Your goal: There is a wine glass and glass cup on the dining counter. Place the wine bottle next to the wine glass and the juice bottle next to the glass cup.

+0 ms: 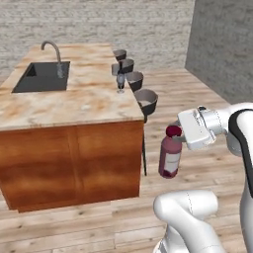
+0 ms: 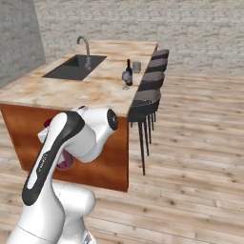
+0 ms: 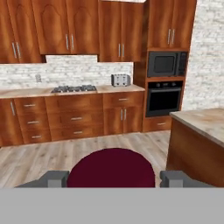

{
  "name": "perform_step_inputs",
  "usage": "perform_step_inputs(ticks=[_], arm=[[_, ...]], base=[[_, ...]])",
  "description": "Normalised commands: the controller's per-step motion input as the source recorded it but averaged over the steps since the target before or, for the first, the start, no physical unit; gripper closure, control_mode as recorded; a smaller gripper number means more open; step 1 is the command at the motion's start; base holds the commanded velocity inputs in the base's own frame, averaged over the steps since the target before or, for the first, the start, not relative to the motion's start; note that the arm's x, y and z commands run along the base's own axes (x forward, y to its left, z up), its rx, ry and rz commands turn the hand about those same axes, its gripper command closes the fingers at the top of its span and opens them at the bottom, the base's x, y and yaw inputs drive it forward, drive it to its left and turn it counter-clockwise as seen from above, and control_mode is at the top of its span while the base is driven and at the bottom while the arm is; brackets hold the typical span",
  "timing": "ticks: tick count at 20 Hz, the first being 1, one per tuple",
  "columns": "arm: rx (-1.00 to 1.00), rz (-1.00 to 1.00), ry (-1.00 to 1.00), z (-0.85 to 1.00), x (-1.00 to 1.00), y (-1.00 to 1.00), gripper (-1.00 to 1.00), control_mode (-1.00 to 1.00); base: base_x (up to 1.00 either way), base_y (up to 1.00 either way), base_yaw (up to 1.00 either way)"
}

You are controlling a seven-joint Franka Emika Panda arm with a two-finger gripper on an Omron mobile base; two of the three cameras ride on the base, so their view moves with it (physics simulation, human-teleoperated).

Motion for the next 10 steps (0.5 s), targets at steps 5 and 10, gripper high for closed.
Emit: perform_step_inputs(ticks=[5,10], arm=[[0.00,0.00,0.00,0.00,0.00,0.00,1.00,1.00],[0.00,0.00,0.00,0.00,0.00,0.00,1.00,1.00]], base=[[0.35,-0.62,0.00],[0.41,-0.59,0.00]])
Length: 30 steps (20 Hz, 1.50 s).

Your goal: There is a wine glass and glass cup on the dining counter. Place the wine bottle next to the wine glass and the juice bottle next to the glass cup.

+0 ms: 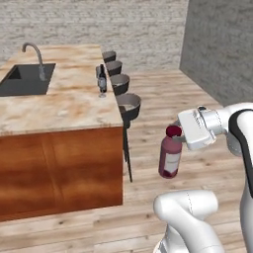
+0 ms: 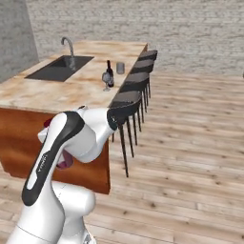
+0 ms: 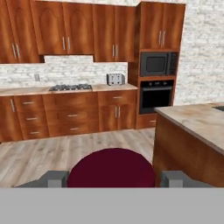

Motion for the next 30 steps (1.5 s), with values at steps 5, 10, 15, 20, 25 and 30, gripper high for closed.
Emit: perform_step_inputs(ticks=[5,10,15,20,25,30], arm=[[0.00,0.00,0.00,0.00,0.00,0.00,1.00,1.00],[0.00,0.00,0.00,0.00,0.00,0.00,1.00,1.00],[0.00,0.00,0.00,0.00,0.00,0.00,1.00,1.00],[0.00,0.00,0.00,0.00,0.00,0.00,1.00,1.00],[0.00,0.00,0.00,0.00,0.00,0.00,1.00,1.00],[0.00,0.00,0.00,0.00,0.00,0.00,1.00,1.00]], base=[[0.55,-0.57,0.00],[0.74,-0.45,0.00],[0.77,-0.43,0.00],[0.73,-0.49,0.00],[0.61,-0.53,-0.01],[0.56,-0.57,0.00]])
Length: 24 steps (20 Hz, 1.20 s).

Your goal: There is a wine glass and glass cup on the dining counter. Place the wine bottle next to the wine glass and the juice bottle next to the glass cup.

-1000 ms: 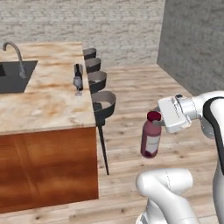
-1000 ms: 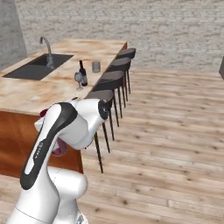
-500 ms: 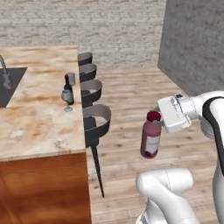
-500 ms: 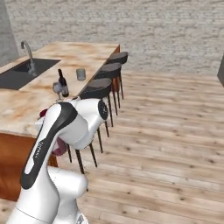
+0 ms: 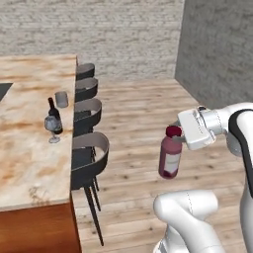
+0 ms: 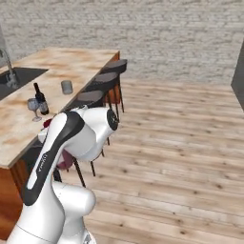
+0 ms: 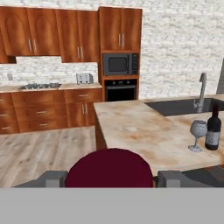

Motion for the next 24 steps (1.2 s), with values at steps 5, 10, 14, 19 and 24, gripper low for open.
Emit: perform_step_inputs(ticks=[5,10,14,19,24], arm=[[0.00,0.00,0.00,0.00,0.00,0.00,1.00,1.00],[0.00,0.00,0.00,0.00,0.00,0.00,1.00,1.00],[0.00,0.00,0.00,0.00,0.00,0.00,1.00,1.00],[0.00,0.00,0.00,0.00,0.00,0.00,1.00,1.00],[0.00,0.00,0.00,0.00,0.00,0.00,1.00,1.00]], base=[[0.59,-0.52,0.00],[0.67,-0.43,0.00],[0.72,-0.33,0.01],[0.77,-0.32,0.03],[0.84,-0.28,0.04]])
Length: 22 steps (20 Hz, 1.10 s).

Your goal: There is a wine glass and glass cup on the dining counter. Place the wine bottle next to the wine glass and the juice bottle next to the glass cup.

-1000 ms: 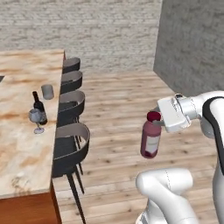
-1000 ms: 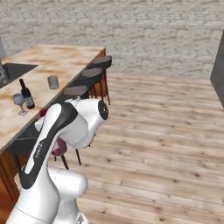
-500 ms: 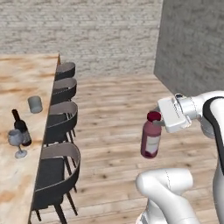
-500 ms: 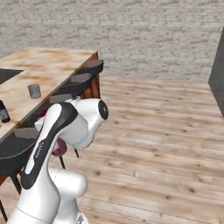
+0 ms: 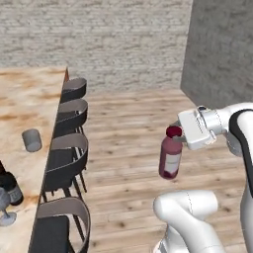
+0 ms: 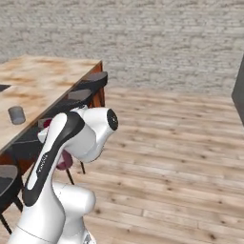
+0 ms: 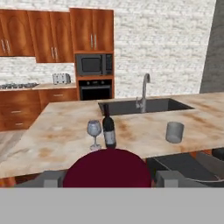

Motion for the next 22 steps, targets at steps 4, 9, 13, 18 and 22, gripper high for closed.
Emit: perform_step_inputs(ticks=[4,9,13,18,22], arm=[[0.00,0.00,0.00,0.00,0.00,0.00,1.00,1.00],[0.00,0.00,0.00,0.00,0.00,0.00,1.00,1.00],[0.00,0.00,0.00,0.00,0.00,0.00,1.00,1.00],[0.00,0.00,0.00,0.00,0.00,0.00,1.00,1.00],[0.00,0.00,0.00,0.00,0.00,0.00,1.00,1.00]], base=[[0.86,-0.30,0.05],[0.90,-0.29,0.09],[0.89,-0.27,0.12],[0.81,-0.21,0.25],[0.64,-0.09,0.57]])
